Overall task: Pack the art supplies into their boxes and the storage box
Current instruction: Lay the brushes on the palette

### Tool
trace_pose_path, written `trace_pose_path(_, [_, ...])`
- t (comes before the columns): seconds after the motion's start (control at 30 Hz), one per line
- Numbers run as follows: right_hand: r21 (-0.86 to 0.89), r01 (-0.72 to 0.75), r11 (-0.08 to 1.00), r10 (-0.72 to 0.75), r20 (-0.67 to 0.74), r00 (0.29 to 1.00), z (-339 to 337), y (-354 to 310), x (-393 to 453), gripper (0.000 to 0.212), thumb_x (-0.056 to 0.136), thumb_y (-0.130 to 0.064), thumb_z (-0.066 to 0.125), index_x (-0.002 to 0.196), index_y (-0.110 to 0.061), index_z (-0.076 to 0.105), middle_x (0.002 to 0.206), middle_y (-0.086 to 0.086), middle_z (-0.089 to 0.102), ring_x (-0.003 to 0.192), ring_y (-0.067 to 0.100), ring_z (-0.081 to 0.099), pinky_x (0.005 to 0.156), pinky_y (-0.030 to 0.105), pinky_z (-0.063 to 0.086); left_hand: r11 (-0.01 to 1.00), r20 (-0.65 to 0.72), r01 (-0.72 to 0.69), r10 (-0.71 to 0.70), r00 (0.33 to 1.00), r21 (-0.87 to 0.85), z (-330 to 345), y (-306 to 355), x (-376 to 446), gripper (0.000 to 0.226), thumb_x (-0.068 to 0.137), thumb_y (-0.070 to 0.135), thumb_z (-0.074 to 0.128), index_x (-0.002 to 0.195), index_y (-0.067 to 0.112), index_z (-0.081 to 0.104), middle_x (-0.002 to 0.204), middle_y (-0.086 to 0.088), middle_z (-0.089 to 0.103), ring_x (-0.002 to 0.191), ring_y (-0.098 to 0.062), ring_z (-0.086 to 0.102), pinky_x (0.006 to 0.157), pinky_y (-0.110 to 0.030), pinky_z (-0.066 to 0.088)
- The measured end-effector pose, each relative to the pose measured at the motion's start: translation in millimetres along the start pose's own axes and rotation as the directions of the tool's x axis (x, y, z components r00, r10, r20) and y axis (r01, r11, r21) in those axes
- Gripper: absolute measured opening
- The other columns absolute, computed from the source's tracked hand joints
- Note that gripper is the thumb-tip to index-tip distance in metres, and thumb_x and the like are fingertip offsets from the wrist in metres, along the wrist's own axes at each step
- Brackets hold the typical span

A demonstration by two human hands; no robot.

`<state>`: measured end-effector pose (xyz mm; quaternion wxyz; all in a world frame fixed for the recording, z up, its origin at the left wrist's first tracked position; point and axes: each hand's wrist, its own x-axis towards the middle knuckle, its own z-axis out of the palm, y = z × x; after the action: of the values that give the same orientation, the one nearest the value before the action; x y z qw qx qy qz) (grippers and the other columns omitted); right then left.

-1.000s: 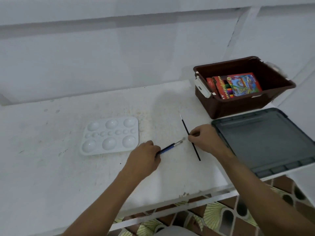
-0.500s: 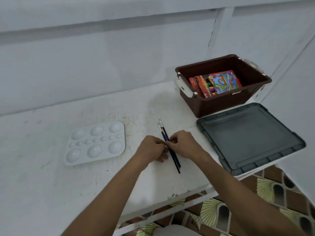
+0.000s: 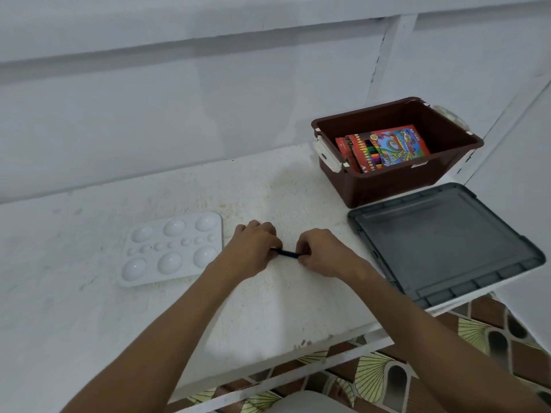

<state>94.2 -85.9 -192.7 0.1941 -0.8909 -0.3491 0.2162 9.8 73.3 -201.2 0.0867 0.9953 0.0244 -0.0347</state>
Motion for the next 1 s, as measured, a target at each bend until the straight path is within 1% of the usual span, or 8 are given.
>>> trace_pose_path(0.13, [-0.023, 0.046, 0.999, -0.045, 0.046, 0.998, -4, 6, 2, 0.023, 0.088, -0.016, 0.064, 0.11, -0.012, 0.067, 0.106, 0.003, 0.063, 0.085, 0.013, 0.056, 0.074, 0.019, 0.043, 0.999, 0.05, 0.017, -0.015, 0.999, -0.031, 0, 3, 5, 0.018, 0.095, 0.019, 0.052, 0.108, 0.021, 0.065, 0.106, 0.004, 0.059, 0.092, -0.015, 0.055, 0.077, -0.025, 0.031])
trace_pose_path(0.3, [-0.061, 0.075, 0.995, -0.071, 0.065, 0.995, -4, 12, 5, 0.018, 0.09, -0.018, 0.061, 0.106, -0.013, 0.067, 0.096, 0.0, 0.059, 0.081, 0.013, 0.055, 0.07, 0.02, 0.041, 1.0, 0.11, 0.003, -0.003, 0.994, 0.005, -3, 7, 6, 0.021, 0.097, 0.018, 0.05, 0.109, 0.017, 0.067, 0.099, 0.0, 0.056, 0.084, -0.018, 0.057, 0.074, -0.03, 0.047])
trace_pose_path(0.4, [-0.067, 0.107, 0.992, -0.104, 0.049, 0.993, -7, 12, 7, 0.014, 0.09, -0.019, 0.061, 0.102, -0.015, 0.066, 0.093, -0.003, 0.058, 0.081, 0.012, 0.055, 0.071, 0.02, 0.04, 1.0, 0.109, -0.011, 0.011, 0.994, 0.004, -8, 5, 3, 0.022, 0.097, 0.016, 0.049, 0.108, 0.016, 0.068, 0.093, 0.001, 0.051, 0.079, -0.018, 0.055, 0.067, -0.027, 0.043])
trace_pose_path(0.5, [-0.086, 0.17, 0.982, -0.167, 0.043, 0.985, -13, 1, 13, 0.018, 0.091, -0.024, 0.061, 0.105, -0.016, 0.068, 0.097, 0.001, 0.065, 0.081, 0.012, 0.056, 0.072, 0.02, 0.042, 1.0, 0.048, 0.019, -0.019, 0.999, 0.004, -23, -9, -3, 0.019, 0.097, 0.015, 0.05, 0.105, 0.017, 0.067, 0.096, 0.0, 0.053, 0.078, -0.017, 0.052, 0.065, -0.027, 0.039])
trace_pose_path(0.67, [-0.051, 0.305, 0.951, -0.306, -0.026, 0.952, -19, -40, 29, 0.024, 0.094, -0.03, 0.056, 0.108, -0.015, 0.068, 0.09, 0.004, 0.069, 0.074, 0.021, 0.06, 0.066, 0.031, 0.047, 0.99, -0.112, 0.137, -0.134, 0.985, 0.019, -57, -71, -31, 0.019, 0.095, 0.016, 0.051, 0.094, 0.016, 0.07, 0.09, -0.001, 0.053, 0.079, -0.021, 0.054, 0.07, -0.035, 0.046])
trace_pose_path(0.8, [-0.059, 0.436, 0.898, -0.439, -0.054, 0.897, 2, -87, 51, 0.024, 0.098, -0.023, 0.049, 0.106, -0.011, 0.067, 0.076, -0.002, 0.059, 0.066, 0.017, 0.053, 0.058, 0.018, 0.037, 0.97, -0.147, 0.241, -0.241, 0.959, -0.019, -65, -126, -67, 0.02, 0.094, 0.016, 0.052, 0.097, 0.017, 0.072, 0.094, -0.002, 0.057, 0.081, -0.022, 0.057, 0.074, -0.04, 0.05])
trace_pose_path(0.87, [-0.059, 0.466, 0.883, -0.469, -0.057, 0.881, 18, -108, 63, 0.024, 0.098, -0.021, 0.048, 0.108, -0.012, 0.068, 0.077, -0.004, 0.053, 0.07, 0.013, 0.049, 0.065, 0.021, 0.036, 0.958, -0.141, 0.286, -0.287, 0.947, -0.028, -60, -146, -83, 0.021, 0.094, 0.017, 0.05, 0.095, 0.016, 0.071, 0.091, -0.002, 0.059, 0.079, -0.022, 0.058, 0.073, -0.04, 0.05])
trace_pose_path(1.0, [-0.103, 0.477, 0.873, -0.482, -0.025, 0.876, 46, -131, 81, 0.025, 0.096, -0.019, 0.051, 0.112, -0.013, 0.068, 0.091, 0.008, 0.062, 0.083, 0.018, 0.052, 0.077, 0.027, 0.04, 0.942, -0.078, 0.33, -0.334, 0.939, -0.051, -45, -171, -106, 0.021, 0.091, 0.016, 0.049, 0.085, 0.013, 0.069, 0.083, -0.004, 0.064, 0.074, -0.023, 0.06, 0.066, -0.038, 0.051])
